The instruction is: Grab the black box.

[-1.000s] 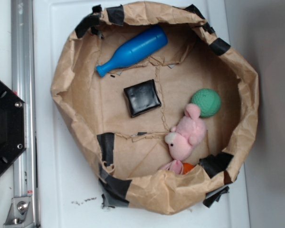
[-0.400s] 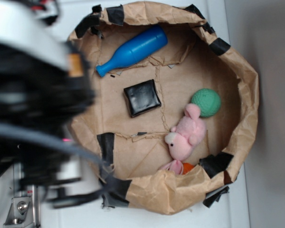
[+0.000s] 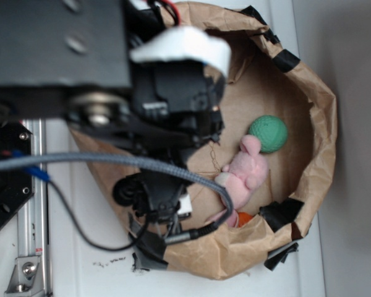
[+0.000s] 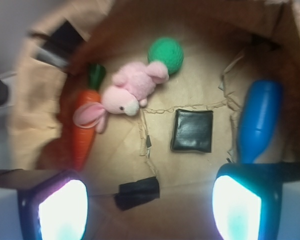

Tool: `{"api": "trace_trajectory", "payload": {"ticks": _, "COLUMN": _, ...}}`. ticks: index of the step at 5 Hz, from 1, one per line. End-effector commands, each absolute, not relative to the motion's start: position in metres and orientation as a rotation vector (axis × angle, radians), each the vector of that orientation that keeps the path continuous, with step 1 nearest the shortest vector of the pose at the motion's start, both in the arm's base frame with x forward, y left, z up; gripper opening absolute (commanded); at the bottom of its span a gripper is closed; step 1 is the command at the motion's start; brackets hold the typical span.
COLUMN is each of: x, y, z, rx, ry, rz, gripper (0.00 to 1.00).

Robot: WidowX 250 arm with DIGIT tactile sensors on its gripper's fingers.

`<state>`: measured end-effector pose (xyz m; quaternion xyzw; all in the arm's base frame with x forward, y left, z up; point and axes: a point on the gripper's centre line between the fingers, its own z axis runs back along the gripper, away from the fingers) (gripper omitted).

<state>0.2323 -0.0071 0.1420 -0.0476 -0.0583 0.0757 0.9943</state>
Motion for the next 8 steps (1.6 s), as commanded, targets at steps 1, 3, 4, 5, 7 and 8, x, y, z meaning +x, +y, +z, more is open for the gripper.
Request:
{"api": "trace_trajectory", "payload": {"ticks": 1, "x": 0.235, "y": 0.016, "z": 0.141, "rx": -0.022, "ry": -0.185, "rz": 0.135, "gripper": 1.0}}
{"api": "trace_trajectory", "payload": {"ticks": 3, "x": 0.235, "y": 0.016, "z": 0.141, "rx": -0.022, "ry": -0.185, "rz": 0.135, "gripper": 1.0}}
{"api": "trace_trajectory", "payload": {"ticks": 4, "x": 0.244, "y": 0.023, "z": 0.113, "rx": -0.046, "ry": -0.163, "rz": 0.161, "gripper": 1.0}}
{"api": "trace_trajectory", "payload": {"ticks": 5, "x": 0.249, "y": 0.026, "z": 0.081, "rx": -0.042, "ry": -0.178, "rz": 0.19, "gripper": 1.0}}
{"api": "trace_trajectory", "payload": {"ticks": 7, "x": 0.251, "y": 0.039, "z": 0.039, "rx": -0.009, "ry": -0.166, "rz": 0.307, "gripper": 1.0}}
{"api": "trace_trajectory", "payload": {"ticks": 8, "x": 0.264, "y": 0.03, "z": 0.021, "rx": 0.015, "ry": -0.133, "rz": 0.298, "gripper": 1.0}}
